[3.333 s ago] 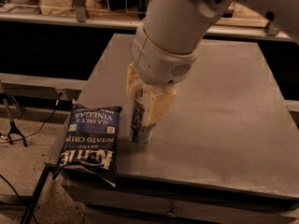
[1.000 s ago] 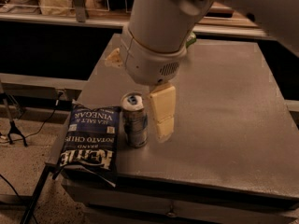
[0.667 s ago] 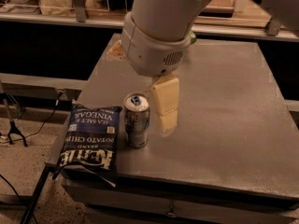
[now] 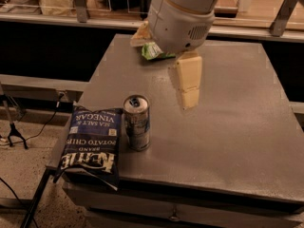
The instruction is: Move redbull can near blue chip bag
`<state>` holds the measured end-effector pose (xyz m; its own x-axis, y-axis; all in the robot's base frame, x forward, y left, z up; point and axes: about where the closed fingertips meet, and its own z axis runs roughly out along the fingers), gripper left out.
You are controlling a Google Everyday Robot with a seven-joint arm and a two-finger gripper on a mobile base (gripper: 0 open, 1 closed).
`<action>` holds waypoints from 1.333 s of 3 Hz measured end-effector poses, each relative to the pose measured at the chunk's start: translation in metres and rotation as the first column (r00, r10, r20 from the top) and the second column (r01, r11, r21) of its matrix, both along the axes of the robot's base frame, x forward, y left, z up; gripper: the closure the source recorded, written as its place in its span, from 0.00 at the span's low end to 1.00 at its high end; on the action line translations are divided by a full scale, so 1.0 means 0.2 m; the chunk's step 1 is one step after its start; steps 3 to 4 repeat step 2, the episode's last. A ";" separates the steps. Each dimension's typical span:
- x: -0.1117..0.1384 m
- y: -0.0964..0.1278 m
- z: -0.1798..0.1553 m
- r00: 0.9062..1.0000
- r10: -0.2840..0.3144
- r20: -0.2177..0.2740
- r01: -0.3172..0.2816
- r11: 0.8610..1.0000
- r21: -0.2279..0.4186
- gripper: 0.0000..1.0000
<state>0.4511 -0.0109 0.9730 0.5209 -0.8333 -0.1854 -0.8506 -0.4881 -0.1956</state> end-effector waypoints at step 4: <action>0.09 -0.13 -0.04 0.993 -0.114 0.017 0.115 0.993 -0.005 0.00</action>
Offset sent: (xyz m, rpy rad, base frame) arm 0.0145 -0.0272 -0.0103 -0.0144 -0.0005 -0.1036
